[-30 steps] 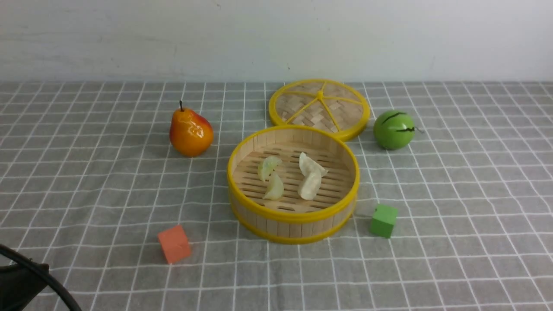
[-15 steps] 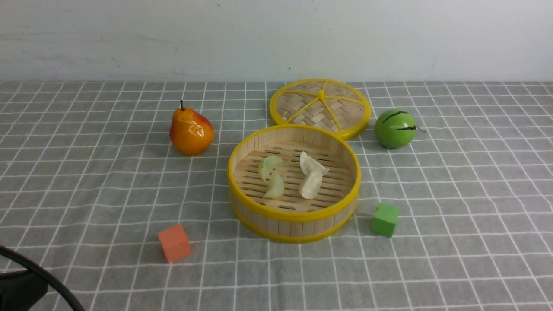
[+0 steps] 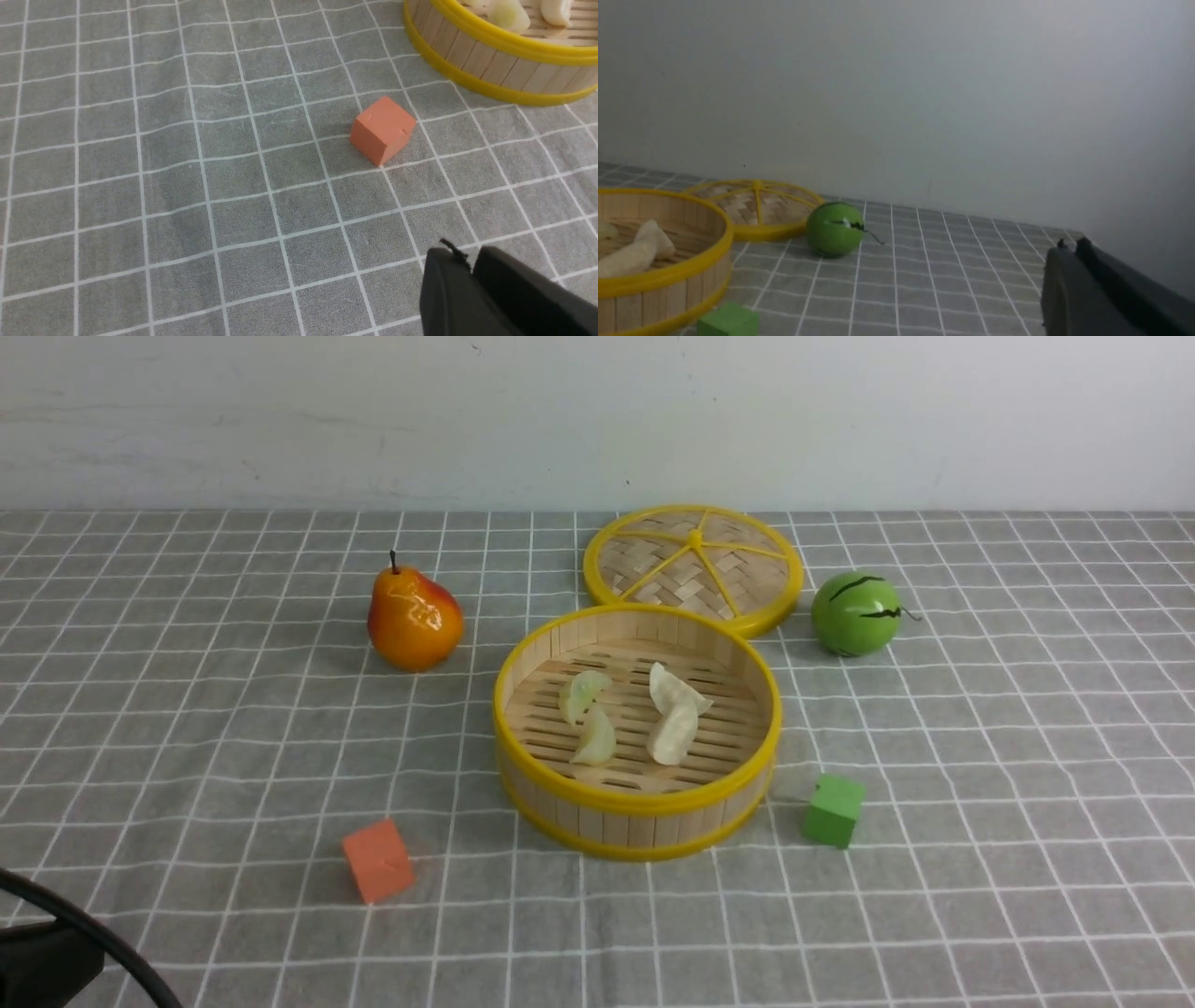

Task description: Put the dumplings into the steamer on the table with the grey tablecloth.

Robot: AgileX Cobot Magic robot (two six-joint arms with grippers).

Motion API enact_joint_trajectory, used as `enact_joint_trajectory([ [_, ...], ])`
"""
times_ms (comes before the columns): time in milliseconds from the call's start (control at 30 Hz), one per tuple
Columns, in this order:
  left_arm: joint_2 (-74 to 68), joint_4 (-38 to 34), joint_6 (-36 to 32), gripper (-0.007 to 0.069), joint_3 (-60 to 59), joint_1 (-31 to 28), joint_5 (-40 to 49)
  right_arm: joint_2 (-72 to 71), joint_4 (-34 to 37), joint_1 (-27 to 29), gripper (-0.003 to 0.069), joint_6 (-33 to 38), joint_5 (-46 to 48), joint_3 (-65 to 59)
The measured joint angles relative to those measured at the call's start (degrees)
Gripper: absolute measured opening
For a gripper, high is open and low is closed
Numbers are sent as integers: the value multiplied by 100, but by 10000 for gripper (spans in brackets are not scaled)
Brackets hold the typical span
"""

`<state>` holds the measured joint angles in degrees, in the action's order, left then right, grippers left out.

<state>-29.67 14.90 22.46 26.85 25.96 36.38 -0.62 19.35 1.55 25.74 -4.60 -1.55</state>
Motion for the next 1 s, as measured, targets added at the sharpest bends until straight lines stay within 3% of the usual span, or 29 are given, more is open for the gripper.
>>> enact_joint_trajectory([
  [133,-9,0,0,77,0,0,7,0,-1146,436,16,-858,1147,0],
  [367,-9,0,0,84,0,0,31,0,-1746,325,22,-2511,2449,13],
  [600,-9,0,0,91,0,0,31,0,-1748,-90,22,-2498,2588,41],
  [1000,-9,0,0,91,0,0,37,0,-1748,-105,31,-2494,2611,48],
])
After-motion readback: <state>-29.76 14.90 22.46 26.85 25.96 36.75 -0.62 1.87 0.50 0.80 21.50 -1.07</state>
